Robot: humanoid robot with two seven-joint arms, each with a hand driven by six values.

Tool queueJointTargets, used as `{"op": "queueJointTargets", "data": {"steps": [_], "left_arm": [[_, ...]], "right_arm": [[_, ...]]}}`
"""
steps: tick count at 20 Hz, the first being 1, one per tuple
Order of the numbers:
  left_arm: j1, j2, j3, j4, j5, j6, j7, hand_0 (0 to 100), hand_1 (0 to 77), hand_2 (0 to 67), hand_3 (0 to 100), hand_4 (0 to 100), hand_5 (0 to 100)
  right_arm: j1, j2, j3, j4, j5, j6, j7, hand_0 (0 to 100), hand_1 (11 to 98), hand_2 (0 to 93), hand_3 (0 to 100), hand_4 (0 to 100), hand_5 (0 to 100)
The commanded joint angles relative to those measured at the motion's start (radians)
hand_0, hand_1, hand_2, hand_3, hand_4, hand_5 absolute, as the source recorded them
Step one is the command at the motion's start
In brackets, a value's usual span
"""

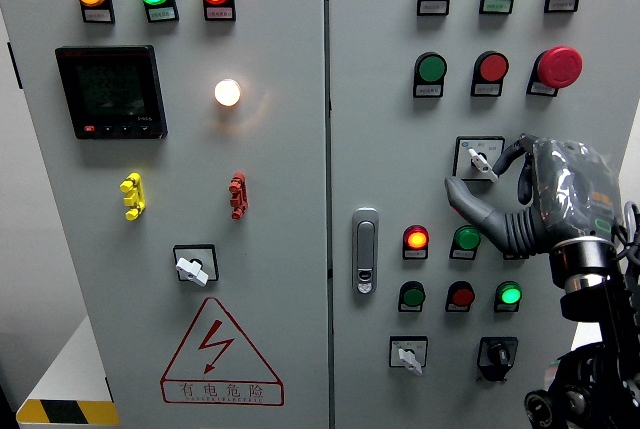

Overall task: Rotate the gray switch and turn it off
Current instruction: 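Twist the white knob with the right hand to turn it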

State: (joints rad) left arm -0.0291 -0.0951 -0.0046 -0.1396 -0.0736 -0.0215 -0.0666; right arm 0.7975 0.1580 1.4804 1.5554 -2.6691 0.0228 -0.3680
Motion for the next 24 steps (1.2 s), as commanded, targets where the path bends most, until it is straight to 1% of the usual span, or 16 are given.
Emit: {"op": "queueJointTargets", "data": {"steps": [1, 5, 8, 10, 12, 13, 16, 18, 19, 20, 21, 24], "left_arm": [[0.000, 0.000, 0.000, 0.000, 0.000, 0.000, 0.001, 0, 0.0, 13.2, 18, 10, 12], [0.000, 0.000, 0.000, 0.000, 0.000, 0.000, 0.001, 0, 0.0, 13.2, 18, 10, 12], [0.000, 0.000, 0.000, 0.000, 0.000, 0.000, 0.001, 0, 0.0, 13.2, 18, 10, 12], [0.000, 0.000, 0.000, 0.000, 0.000, 0.000, 0.001, 0, 0.0, 13.2, 18, 10, 12], [0.000, 0.000, 0.000, 0.000, 0.000, 0.000, -0.001, 0, 0.0, 13.2, 18, 10, 12], [0.000, 0.000, 0.000, 0.000, 0.000, 0.000, 0.001, 0, 0.0, 13.1, 18, 10, 12], [0.000, 0.000, 0.000, 0.000, 0.000, 0.000, -0.001, 0, 0.0, 13.1, 18, 10, 12], [0.000, 0.000, 0.000, 0.000, 0.000, 0.000, 0.001, 0, 0.0, 13.1, 18, 10, 12], [0.000, 0.000, 0.000, 0.000, 0.000, 0.000, -0.001, 0, 0.0, 13.1, 18, 10, 12], [0.000, 0.000, 0.000, 0.000, 0.000, 0.000, 0.001, 0, 0.0, 13.1, 18, 10, 12], [0.000, 0.000, 0.000, 0.000, 0.000, 0.000, 0.001, 0, 0.0, 13.1, 18, 10, 12], [0.000, 0.000, 0.000, 0.000, 0.000, 0.000, 0.001, 0, 0.0, 13.1, 18, 10, 12]], "right_arm": [[0.002, 0.0000, 0.000, 0.000, 0.000, 0.000, 0.000, 14, 34.9, 63.7, 99, 99, 100], [0.006, 0.0000, -0.002, -0.002, 0.000, 0.002, -0.002, 24, 34.1, 64.0, 99, 99, 100], [0.006, 0.0000, -0.002, -0.005, -0.002, 0.002, -0.002, 30, 33.7, 64.1, 99, 99, 100], [0.011, 0.0000, -0.002, -0.005, -0.002, 0.003, -0.011, 32, 33.5, 64.2, 99, 99, 100], [0.012, 0.0000, -0.003, -0.008, -0.002, 0.003, -0.012, 35, 33.4, 64.3, 99, 99, 100], [0.014, 0.0000, -0.003, -0.009, -0.002, 0.003, -0.015, 39, 33.2, 64.4, 99, 99, 100], [0.014, 0.0000, -0.011, -0.011, -0.002, 0.003, -0.017, 45, 34.0, 64.6, 99, 99, 100], [0.014, 0.0000, -0.011, -0.011, -0.002, 0.003, -0.020, 47, 34.3, 64.6, 99, 99, 100], [0.014, 0.0000, -0.011, -0.011, -0.002, 0.003, -0.028, 49, 34.2, 64.6, 99, 99, 100], [0.015, 0.0015, -0.011, -0.011, -0.002, 0.003, -0.031, 50, 34.5, 64.6, 99, 99, 100], [0.015, 0.0000, -0.011, -0.011, -0.002, 0.003, -0.031, 52, 34.4, 64.7, 99, 99, 100], [0.015, 0.0000, -0.012, -0.011, -0.002, 0.003, -0.032, 56, 33.6, 64.8, 99, 99, 100]]}}
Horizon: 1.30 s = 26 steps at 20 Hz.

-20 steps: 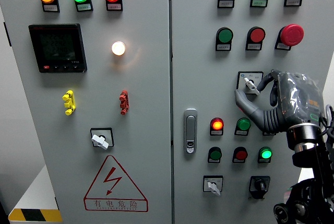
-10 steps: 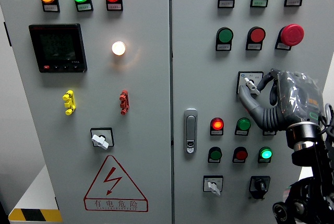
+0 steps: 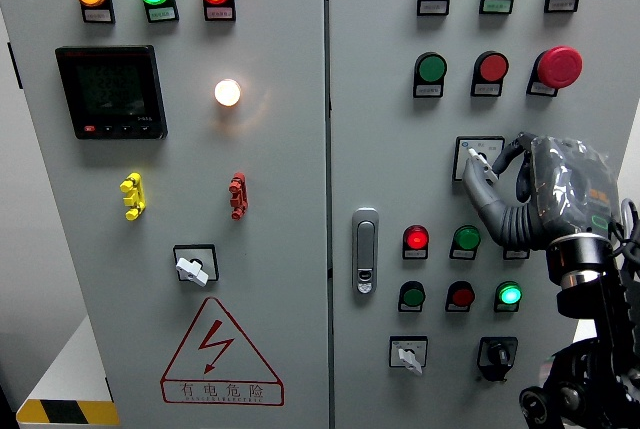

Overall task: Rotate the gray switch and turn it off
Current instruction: 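Twist the white knob with the right hand to turn it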

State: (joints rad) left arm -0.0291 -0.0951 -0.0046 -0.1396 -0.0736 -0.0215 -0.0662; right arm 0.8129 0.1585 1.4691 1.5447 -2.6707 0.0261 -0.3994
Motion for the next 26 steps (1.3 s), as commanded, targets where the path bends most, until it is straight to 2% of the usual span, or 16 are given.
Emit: {"op": "queueJointTargets", "data": {"steps": [1, 5, 26], "left_arm": [[0.000, 0.000, 0.000, 0.000, 0.000, 0.000, 0.000, 0, 0.0, 13.1, 18, 10, 12], [0.000, 0.000, 0.000, 0.000, 0.000, 0.000, -0.001, 0, 0.0, 13.1, 18, 10, 12], [0.000, 0.000, 0.000, 0.000, 0.000, 0.000, 0.000, 0, 0.0, 13.2, 18, 10, 12]], "right_arm": [[0.000, 0.0010, -0.006, 0.000, 0.000, 0.000, -0.002, 57, 34.0, 65.4, 99, 99, 100], [0.002, -0.0005, -0.007, -0.002, -0.001, 0.000, -0.015, 60, 34.4, 65.8, 99, 99, 100], [0.006, -0.0005, -0.018, -0.005, -0.001, -0.002, -0.029, 73, 35.9, 69.7, 99, 99, 100]]}}
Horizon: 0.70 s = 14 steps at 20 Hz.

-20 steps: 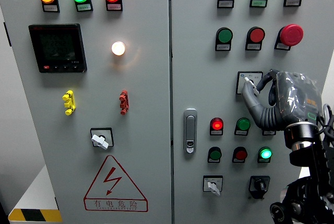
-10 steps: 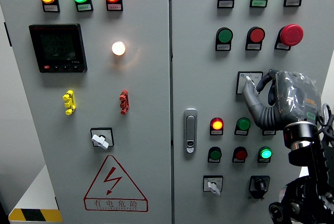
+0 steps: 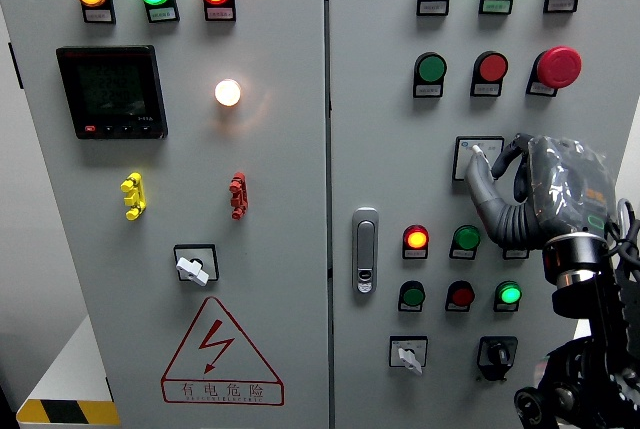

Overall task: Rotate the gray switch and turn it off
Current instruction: 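Twist the white knob with the right hand to turn it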

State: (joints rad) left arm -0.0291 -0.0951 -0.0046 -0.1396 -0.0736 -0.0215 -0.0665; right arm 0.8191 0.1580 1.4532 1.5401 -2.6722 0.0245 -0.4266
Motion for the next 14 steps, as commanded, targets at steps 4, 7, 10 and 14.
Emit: {"op": "queueJointTargets", "data": {"steps": [4, 7, 10, 14], "left_arm": [[0.000, 0.000, 0.000, 0.000, 0.000, 0.000, 0.000, 0, 0.0, 13.2, 18, 10, 12], [0.000, 0.000, 0.000, 0.000, 0.000, 0.000, -0.001, 0, 0.0, 13.2, 18, 10, 12], [0.000, 0.000, 0.000, 0.000, 0.000, 0.000, -0.001, 0, 0.0, 13.2, 18, 10, 12], [0.000, 0.000, 0.000, 0.000, 0.000, 0.000, 0.000, 0, 0.0, 13.2, 18, 10, 12]], "right_arm": [[0.000, 0.0000, -0.004, 0.000, 0.000, -0.002, -0.001, 75, 35.2, 70.0, 100, 99, 100], [0.000, 0.0000, -0.004, 0.000, 0.000, -0.003, 0.000, 77, 34.7, 69.8, 100, 99, 100], [-0.003, 0.0015, -0.004, 0.008, 0.000, -0.005, -0.001, 80, 32.0, 66.7, 100, 99, 100], [-0.012, 0.0046, -0.001, 0.040, 0.000, -0.012, 0.008, 83, 29.1, 64.3, 100, 98, 100]]}}
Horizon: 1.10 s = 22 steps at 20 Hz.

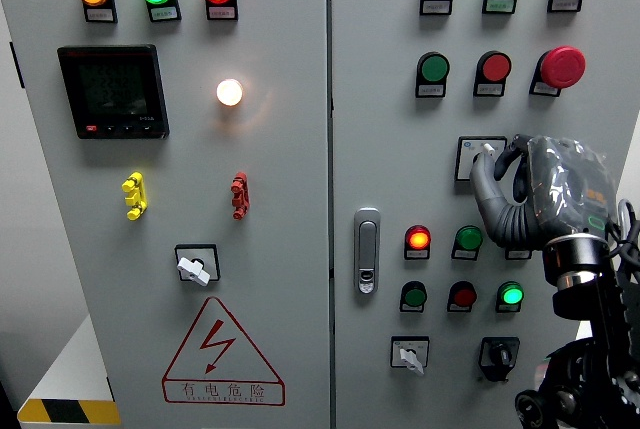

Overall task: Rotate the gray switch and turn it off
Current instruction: 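Twist the white knob with the right hand to turn it, then open the right hand and pull it back from the knob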

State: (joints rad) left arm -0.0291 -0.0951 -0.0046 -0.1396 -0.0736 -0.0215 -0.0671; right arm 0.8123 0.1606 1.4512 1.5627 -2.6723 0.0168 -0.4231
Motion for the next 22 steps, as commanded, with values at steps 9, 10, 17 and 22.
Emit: {"op": "queueJointTargets", "data": {"steps": [9, 10, 17, 22], "left_arm": [[0.000, 0.000, 0.000, 0.000, 0.000, 0.000, 0.001, 0, 0.0, 13.1, 18, 10, 12], [0.000, 0.000, 0.000, 0.000, 0.000, 0.000, 0.000, 0, 0.0, 13.1, 18, 10, 12], [0.000, 0.000, 0.000, 0.000, 0.000, 0.000, 0.001, 0, 0.0, 13.1, 18, 10, 12], [0.000, 0.000, 0.000, 0.000, 0.000, 0.000, 0.000, 0, 0.0, 13.1, 18, 10, 12]], "right_arm": [[-0.076, 0.0020, -0.005, 0.151, 0.000, -0.014, 0.024, 82, 29.6, 61.6, 95, 86, 100], [-0.090, 0.0020, -0.005, 0.172, 0.000, -0.014, 0.039, 82, 29.8, 60.8, 94, 84, 100], [-0.188, -0.0011, 0.000, 0.312, -0.003, -0.024, 0.095, 78, 34.1, 50.7, 69, 55, 86], [-0.237, -0.0011, 0.011, 0.379, -0.012, -0.026, 0.127, 74, 36.4, 40.7, 52, 39, 66]]}}
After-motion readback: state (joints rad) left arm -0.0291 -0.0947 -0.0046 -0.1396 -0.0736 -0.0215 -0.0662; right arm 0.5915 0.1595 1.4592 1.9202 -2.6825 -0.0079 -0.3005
